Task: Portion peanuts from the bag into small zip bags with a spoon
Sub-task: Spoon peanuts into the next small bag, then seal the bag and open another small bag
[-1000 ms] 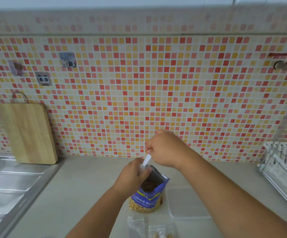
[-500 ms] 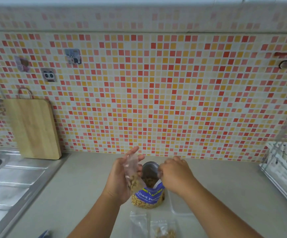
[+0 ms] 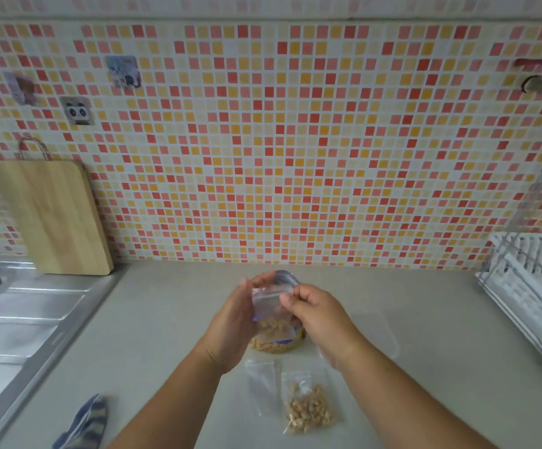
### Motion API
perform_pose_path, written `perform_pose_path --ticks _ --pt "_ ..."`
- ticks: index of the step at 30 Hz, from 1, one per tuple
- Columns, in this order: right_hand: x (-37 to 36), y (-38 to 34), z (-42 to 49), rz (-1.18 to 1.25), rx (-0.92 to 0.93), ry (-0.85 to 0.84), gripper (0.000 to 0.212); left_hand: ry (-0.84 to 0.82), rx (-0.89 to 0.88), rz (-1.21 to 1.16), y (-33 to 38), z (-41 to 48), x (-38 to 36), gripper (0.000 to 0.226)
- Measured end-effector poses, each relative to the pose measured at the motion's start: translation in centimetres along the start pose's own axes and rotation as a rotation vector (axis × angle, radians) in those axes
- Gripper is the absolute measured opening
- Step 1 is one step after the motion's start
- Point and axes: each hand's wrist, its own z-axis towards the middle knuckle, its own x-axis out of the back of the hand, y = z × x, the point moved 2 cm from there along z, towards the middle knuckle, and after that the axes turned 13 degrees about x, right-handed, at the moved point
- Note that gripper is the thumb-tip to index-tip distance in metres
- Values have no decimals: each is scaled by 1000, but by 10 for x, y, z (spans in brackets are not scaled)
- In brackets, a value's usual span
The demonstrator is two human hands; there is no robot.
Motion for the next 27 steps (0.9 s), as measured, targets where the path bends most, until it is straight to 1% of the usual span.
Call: perform_pose_path --ticks 1,3,4,5,6,7,8,9,10,11,13,15,17,19,22,25,27 --pt "2 10 -3 6 -36 -18 23 90 3 14 -7 0 9 47" --pt "3 32 -13 4 -147 -82 24 349 78 70 -28 2 28 38" --pt "2 43 -19 -10 -208 -113 24 477 140 153 -42 5 39 32" --pt "0 56 -23 -37 -268 -130 26 583 215 284 -58 8 49 26" --pt "-2 69 -28 -64 -316 -130 28 647 296 447 -73 11 56 23" --pt "-5 82 -31 -106 -348 -123 30 667 374 629 -87 13 60 25" --pt "-8 96 -32 -168 -361 -119 31 667 437 807 -99 14 62 31" --pt "-11 109 -33 -234 -362 -123 32 667 464 955 -108 16 63 40" --pt "-15 119 -33 -290 -362 -123 31 664 467 1059 -115 17 64 48" --pt "-18 127 -33 -345 -366 -113 31 659 463 1119 -120 18 64 51" --pt "-24 136 -33 -474 -356 -105 34 654 480 1159 -123 20 66 47" --pt "-25 138 -37 -599 -332 -88 35 668 527 1141 -122 22 71 37" --pt "-26 140 -40 -656 -311 -80 26 684 547 1108 -119 22 75 21" --pt "-26 144 -42 -692 -309 -99 18 700 532 1095 -117 21 80 2" --pt "-24 151 -44 -693 -316 -101 21 700 484 1054 -118 17 87 14" --pt "-23 153 -44 -666 -339 -84 24 687 441 1018 -121 14 91 38" --pt "-23 152 -44 -652 -339 -67 25 693 432 972 -123 13 92 40"
